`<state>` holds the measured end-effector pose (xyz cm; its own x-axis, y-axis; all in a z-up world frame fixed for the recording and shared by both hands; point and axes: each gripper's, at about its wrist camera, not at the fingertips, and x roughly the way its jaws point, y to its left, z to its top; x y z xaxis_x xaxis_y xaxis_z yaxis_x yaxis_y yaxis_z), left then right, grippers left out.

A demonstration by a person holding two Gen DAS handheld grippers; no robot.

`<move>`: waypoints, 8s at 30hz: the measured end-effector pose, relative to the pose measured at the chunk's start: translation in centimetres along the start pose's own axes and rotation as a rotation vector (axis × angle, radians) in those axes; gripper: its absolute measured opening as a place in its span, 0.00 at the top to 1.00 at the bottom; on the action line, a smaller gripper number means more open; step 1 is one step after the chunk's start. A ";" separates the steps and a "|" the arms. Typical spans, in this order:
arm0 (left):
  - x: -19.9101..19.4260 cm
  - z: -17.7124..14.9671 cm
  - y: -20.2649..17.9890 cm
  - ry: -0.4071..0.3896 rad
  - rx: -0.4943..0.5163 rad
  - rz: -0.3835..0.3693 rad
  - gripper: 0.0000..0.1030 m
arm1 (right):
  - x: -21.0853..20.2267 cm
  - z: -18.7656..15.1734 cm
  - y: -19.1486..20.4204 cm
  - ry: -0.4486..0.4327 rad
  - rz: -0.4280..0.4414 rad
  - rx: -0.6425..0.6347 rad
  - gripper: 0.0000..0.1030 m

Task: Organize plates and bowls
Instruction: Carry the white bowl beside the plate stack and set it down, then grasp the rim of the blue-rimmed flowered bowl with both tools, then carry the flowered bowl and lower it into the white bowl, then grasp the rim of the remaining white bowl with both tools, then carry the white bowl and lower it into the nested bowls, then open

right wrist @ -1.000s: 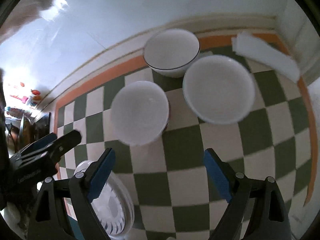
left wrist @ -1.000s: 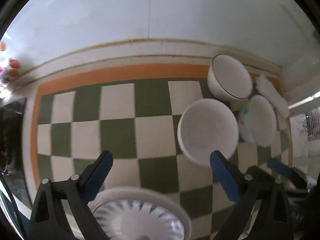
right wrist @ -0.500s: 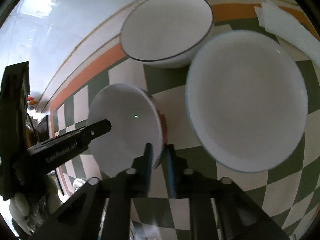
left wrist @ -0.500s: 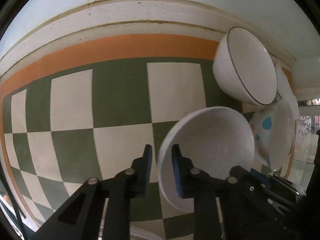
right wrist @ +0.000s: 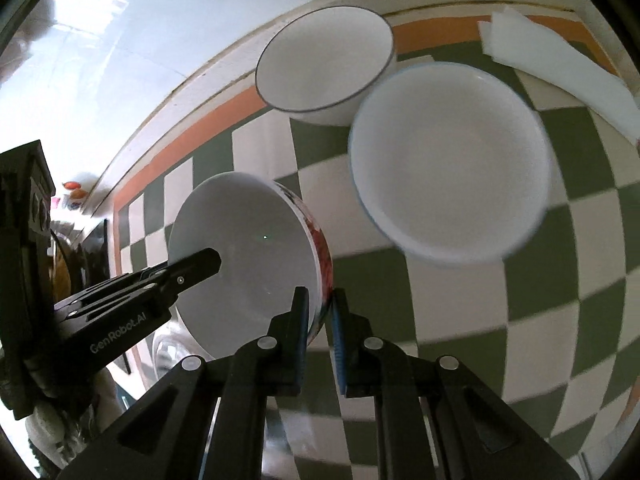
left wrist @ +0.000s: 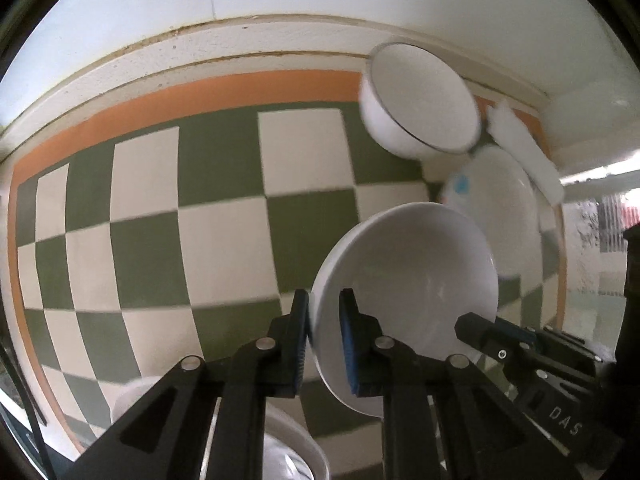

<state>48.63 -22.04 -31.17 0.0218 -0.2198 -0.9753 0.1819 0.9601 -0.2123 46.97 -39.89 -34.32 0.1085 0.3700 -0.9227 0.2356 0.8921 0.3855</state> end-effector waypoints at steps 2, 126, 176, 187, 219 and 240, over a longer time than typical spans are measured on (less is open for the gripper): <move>-0.8 -1.3 -0.4 -0.001 0.018 -0.002 0.87 | -1.2 -1.5 -0.4 -0.001 -0.006 -0.003 0.88; 0.6 -8.1 -5.5 0.095 0.130 -0.019 0.86 | -4.9 -9.9 -7.1 0.097 0.020 0.040 0.89; -1.5 3.7 -3.0 0.018 -0.027 -0.040 0.84 | -7.6 1.0 -6.7 0.036 0.029 -0.007 0.63; 4.3 15.1 -1.5 0.071 -0.128 -0.099 0.84 | -3.7 13.9 -7.0 -0.019 0.053 0.059 0.63; 0.0 8.4 -2.9 -0.023 -0.007 -0.039 0.86 | -3.9 9.4 -2.5 -0.028 -0.004 -0.031 0.89; -4.9 -6.6 -5.3 -0.032 0.137 -0.046 0.86 | -10.2 -8.7 -3.3 -0.092 0.025 0.011 0.89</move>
<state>41.11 -24.90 -25.69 0.0415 -0.2704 -0.9618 0.3157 0.9169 -0.2442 36.66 -44.32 -26.25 0.2029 0.3662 -0.9081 0.2425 0.8798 0.4089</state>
